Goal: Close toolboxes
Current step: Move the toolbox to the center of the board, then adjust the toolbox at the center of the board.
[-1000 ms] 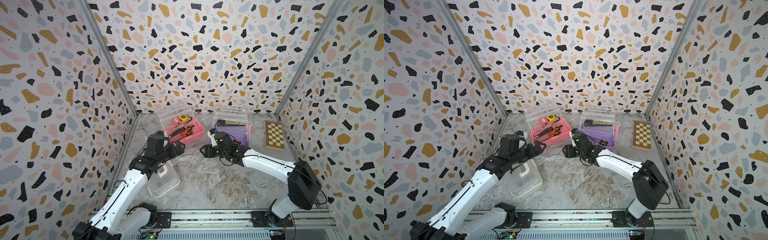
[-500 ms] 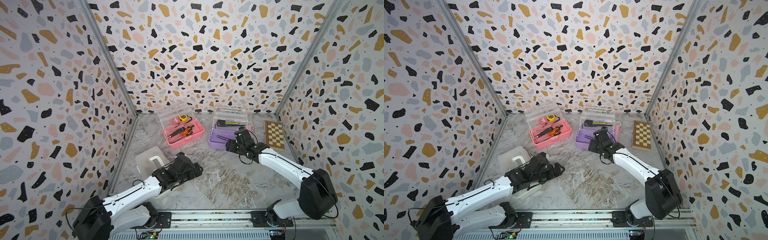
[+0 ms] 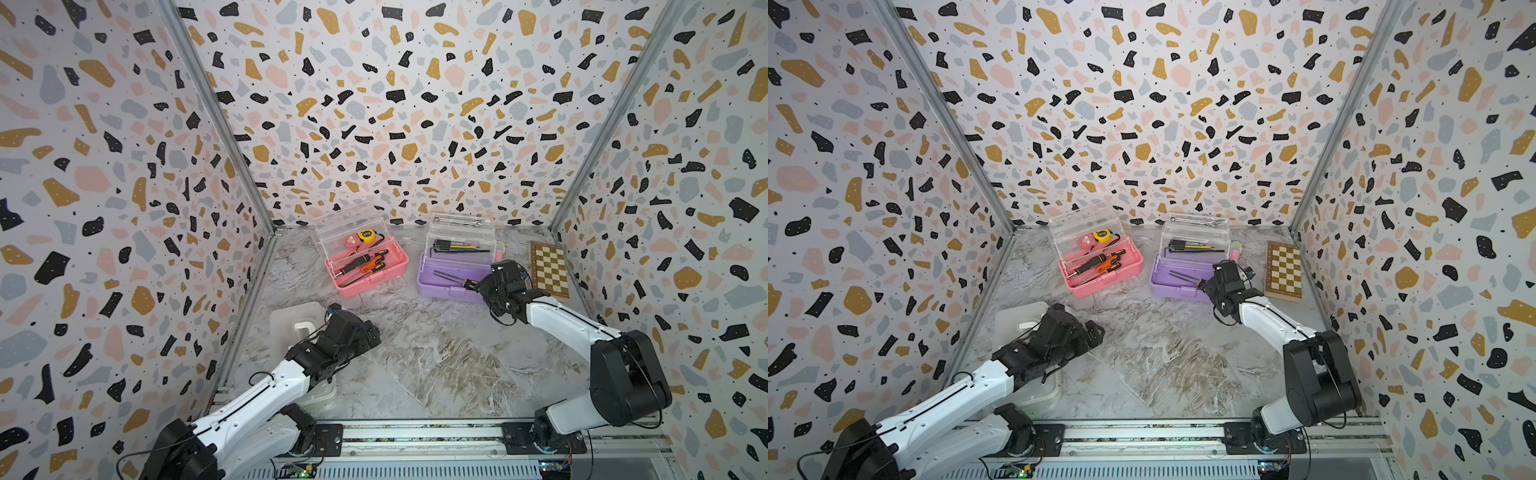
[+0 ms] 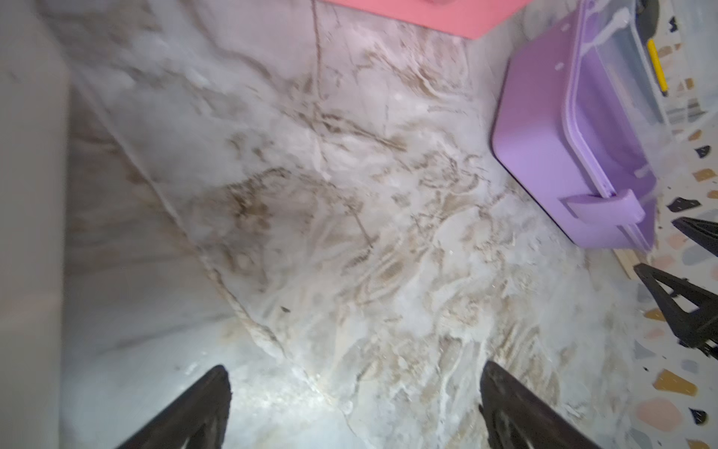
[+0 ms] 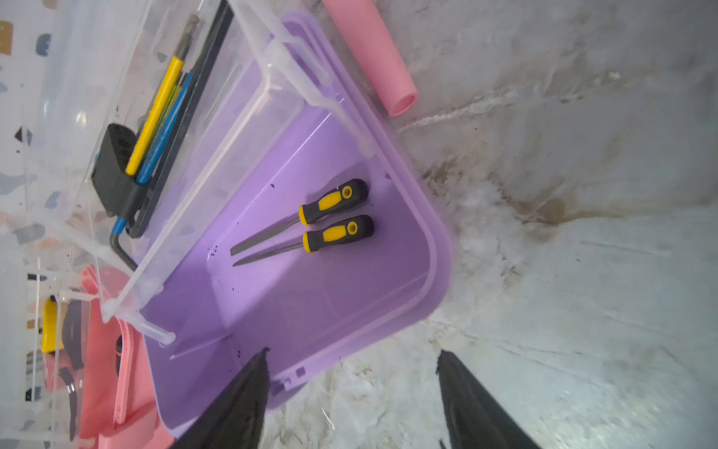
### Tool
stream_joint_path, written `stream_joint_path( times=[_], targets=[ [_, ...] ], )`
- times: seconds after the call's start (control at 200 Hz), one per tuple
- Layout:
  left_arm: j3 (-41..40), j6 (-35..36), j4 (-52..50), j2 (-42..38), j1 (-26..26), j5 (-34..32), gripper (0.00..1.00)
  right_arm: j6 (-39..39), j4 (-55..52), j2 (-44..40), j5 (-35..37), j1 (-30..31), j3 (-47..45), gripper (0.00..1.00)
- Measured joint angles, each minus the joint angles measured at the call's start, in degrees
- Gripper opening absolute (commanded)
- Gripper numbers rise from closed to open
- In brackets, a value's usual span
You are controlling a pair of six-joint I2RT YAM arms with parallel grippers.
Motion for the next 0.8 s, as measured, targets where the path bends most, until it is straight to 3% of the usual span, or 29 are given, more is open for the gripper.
stream_joint_path(
  times=[0.255, 0.651, 0.801],
  targets=[
    [-0.55, 7.39, -1.25, 0.0, 9.07, -0.26, 0.99, 4.92, 1.66, 6.6, -1.27, -1.81, 1.53, 0.6],
    [4.22, 13.2, -0.85, 1.4, 9.57, 0.98, 0.99, 7.54, 1.81, 7.21, 1.84, -3.08, 2.73, 0.11],
    [7.13, 14.23, -0.22, 2.4, 9.57, 2.16, 0.99, 5.38, 1.2, 4.96, 1.9, -3.41, 0.92, 0.08]
  ],
)
